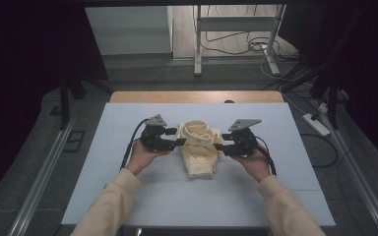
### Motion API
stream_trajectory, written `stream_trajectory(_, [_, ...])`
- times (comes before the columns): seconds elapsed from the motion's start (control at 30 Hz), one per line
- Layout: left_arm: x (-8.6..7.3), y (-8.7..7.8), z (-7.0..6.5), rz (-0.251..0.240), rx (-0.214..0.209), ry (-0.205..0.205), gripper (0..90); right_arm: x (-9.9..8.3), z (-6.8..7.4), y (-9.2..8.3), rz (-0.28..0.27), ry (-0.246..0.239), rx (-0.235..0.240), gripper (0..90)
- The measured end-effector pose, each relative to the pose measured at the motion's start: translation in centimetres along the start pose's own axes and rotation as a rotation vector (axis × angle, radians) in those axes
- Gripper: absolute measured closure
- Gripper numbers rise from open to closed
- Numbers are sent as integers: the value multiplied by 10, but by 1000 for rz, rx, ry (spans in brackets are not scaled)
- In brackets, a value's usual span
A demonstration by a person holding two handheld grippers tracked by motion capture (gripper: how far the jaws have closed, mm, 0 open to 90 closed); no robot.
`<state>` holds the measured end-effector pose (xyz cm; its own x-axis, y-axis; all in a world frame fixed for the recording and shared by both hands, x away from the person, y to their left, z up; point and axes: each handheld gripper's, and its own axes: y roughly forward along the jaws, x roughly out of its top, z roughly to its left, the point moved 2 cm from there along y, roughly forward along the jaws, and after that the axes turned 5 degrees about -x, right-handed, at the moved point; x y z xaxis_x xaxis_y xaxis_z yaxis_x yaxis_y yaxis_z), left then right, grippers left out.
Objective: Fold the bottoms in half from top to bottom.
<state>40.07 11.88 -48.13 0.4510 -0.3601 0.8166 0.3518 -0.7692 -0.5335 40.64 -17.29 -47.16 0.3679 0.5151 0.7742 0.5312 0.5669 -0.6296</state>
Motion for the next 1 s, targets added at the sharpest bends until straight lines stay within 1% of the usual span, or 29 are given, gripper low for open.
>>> stream_trajectory(0.1, [2, -9, -4, -25, 10, 3, 331, 3, -2, -7, -3, 5, -10, 462])
stream_trajectory(0.2, [4, -17, -6, -53, 12, -2, 323, 5, -2, -9, 0, 3, -22, 468])
stream_trajectory(0.3, [4, -24, -6, -76, 22, -15, 316, 9, -2, -8, -3, 22, -20, 509])
stream_trajectory(0.37, [3, -25, -4, -78, 30, -26, 315, 13, -1, -7, -11, 35, -13, 556])
stream_trajectory(0.43, [2, -24, -2, -76, 30, -39, 313, 16, 1, -4, -6, 36, 1, 651])
stream_trajectory(0.47, [2, -23, -2, -71, 31, -41, 313, 18, 2, -1, 1, 32, 25, 741])
stream_trajectory(0.5, [1, -21, -1, -65, 32, -42, 312, 20, 3, 2, 9, 29, 57, 783])
stream_trajectory(0.53, [1, -20, -1, -60, 30, -42, 310, 22, 7, 5, 18, 20, 76, 831])
stream_trajectory(0.57, [0, -19, -1, -54, 30, -39, 309, 24, 11, 7, 25, 4, 86, 853])
stream_trajectory(0.63, [0, -17, -1, -43, 31, -32, 307, 27, 19, 13, 40, -26, 102, 879])
stream_trajectory(0.67, [-1, -16, -1, -41, 31, -32, 307, 29, 24, 16, 46, -34, 113, 889])
stream_trajectory(0.8, [-2, -13, -1, -31, 28, -41, 308, 34, 39, 26, 51, -70, 138, 890])
stream_trajectory(0.93, [-5, -10, -2, -12, 27, -42, 308, 36, 54, 28, 50, -88, 183, 890])
stream_trajectory(1.0, [-6, -10, -2, -9, 27, -44, 307, 34, 60, 28, 66, -113, 188, 890])
